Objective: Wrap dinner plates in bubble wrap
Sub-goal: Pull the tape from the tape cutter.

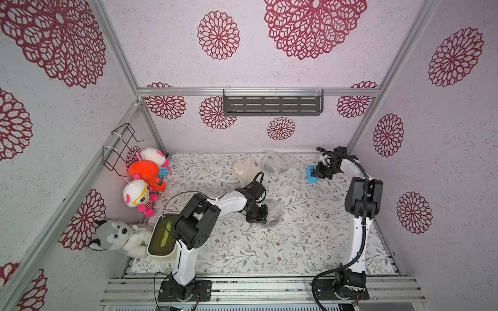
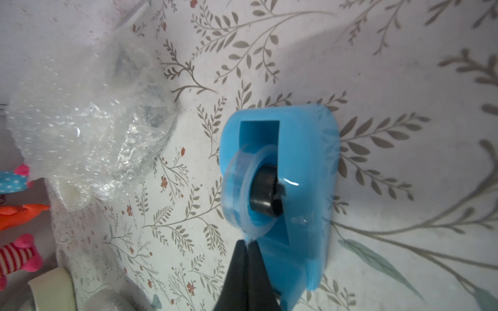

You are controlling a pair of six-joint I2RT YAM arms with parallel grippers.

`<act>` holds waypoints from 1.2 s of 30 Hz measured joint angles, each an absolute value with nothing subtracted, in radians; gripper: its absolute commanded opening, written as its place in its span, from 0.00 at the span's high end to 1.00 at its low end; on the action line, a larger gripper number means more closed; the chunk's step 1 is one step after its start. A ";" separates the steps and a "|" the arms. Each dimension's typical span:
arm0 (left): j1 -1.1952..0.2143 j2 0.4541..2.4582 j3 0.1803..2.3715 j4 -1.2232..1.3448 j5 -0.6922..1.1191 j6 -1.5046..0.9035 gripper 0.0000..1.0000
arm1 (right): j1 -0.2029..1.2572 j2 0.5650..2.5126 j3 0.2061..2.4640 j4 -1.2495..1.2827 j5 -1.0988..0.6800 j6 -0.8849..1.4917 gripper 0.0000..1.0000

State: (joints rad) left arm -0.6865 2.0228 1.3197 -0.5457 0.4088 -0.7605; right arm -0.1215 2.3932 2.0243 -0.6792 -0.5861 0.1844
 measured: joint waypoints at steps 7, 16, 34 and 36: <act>-0.686 2.023 1.320 -0.546 0.409 -0.760 1.00 | -0.159 2.376 1.911 -0.523 -0.751 0.294 1.00; -0.686 2.024 1.320 -0.546 0.409 -0.761 1.00 | -0.175 2.331 1.819 -0.409 -0.804 0.395 1.00; -0.686 2.024 1.320 -0.545 0.410 -0.761 1.00 | -0.200 1.983 1.388 -0.279 -0.766 0.416 1.00; -0.686 2.024 1.320 -0.545 0.410 -0.760 1.00 | -0.200 1.928 1.331 -0.276 -0.756 0.416 1.00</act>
